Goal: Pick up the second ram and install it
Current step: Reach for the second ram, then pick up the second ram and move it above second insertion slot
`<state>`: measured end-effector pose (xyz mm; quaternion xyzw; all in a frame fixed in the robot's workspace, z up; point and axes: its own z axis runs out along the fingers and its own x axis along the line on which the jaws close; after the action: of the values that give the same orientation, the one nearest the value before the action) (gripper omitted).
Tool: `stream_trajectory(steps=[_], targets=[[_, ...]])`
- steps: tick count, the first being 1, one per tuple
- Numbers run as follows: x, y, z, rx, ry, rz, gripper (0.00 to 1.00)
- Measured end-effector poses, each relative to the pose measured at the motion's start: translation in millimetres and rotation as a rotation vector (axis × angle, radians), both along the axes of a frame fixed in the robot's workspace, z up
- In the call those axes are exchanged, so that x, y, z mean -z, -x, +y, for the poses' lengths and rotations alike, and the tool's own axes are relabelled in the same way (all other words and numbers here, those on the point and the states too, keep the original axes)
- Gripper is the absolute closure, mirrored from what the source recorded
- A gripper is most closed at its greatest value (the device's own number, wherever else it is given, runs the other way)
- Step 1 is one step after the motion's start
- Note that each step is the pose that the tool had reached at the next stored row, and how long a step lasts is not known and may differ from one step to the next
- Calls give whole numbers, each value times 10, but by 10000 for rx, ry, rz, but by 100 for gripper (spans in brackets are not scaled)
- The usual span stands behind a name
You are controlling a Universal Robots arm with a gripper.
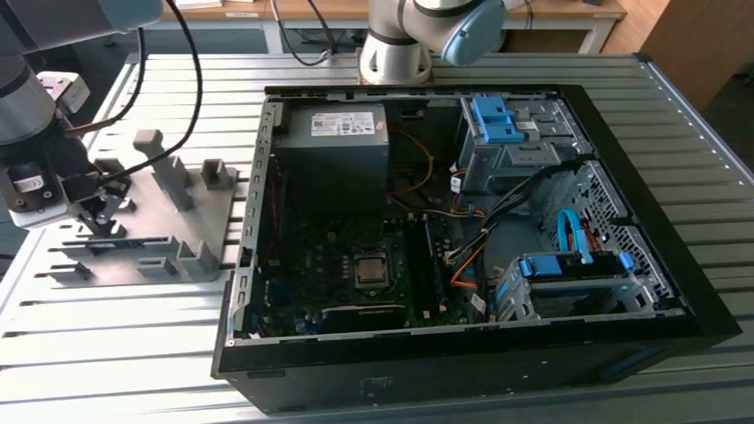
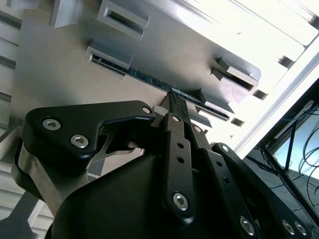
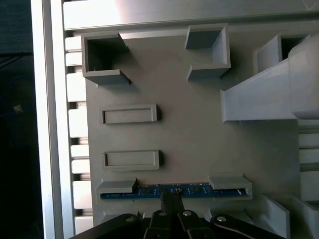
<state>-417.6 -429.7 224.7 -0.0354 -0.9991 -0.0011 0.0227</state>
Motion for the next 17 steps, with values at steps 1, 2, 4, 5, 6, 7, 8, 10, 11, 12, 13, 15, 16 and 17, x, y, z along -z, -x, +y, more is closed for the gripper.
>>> stream_trajectory(steps=[1, 2, 4, 5, 6, 7, 8, 10, 11, 12, 13, 15, 16, 17], targets=[[0, 0, 0, 0, 1, 1, 90], [4, 0, 0, 0, 0, -1, 90], [5, 0, 0, -5, -1, -1, 90], [5, 0, 0, -5, 0, -1, 90], [5, -1, 0, -6, -1, -2, 90], [5, 0, 0, -6, -1, -1, 90], [5, 0, 0, -6, 0, -1, 90], [5, 0, 0, -7, 0, -1, 90], [5, 0, 0, -10, -1, -2, 90], [5, 0, 0, -16, -1, -2, 90], [5, 0, 0, -25, 0, -2, 90], [5, 0, 0, -68, -1, -1, 90], [5, 0, 0, -111, 0, -1, 90], [5, 0, -1, -218, 0, -1, 90]])
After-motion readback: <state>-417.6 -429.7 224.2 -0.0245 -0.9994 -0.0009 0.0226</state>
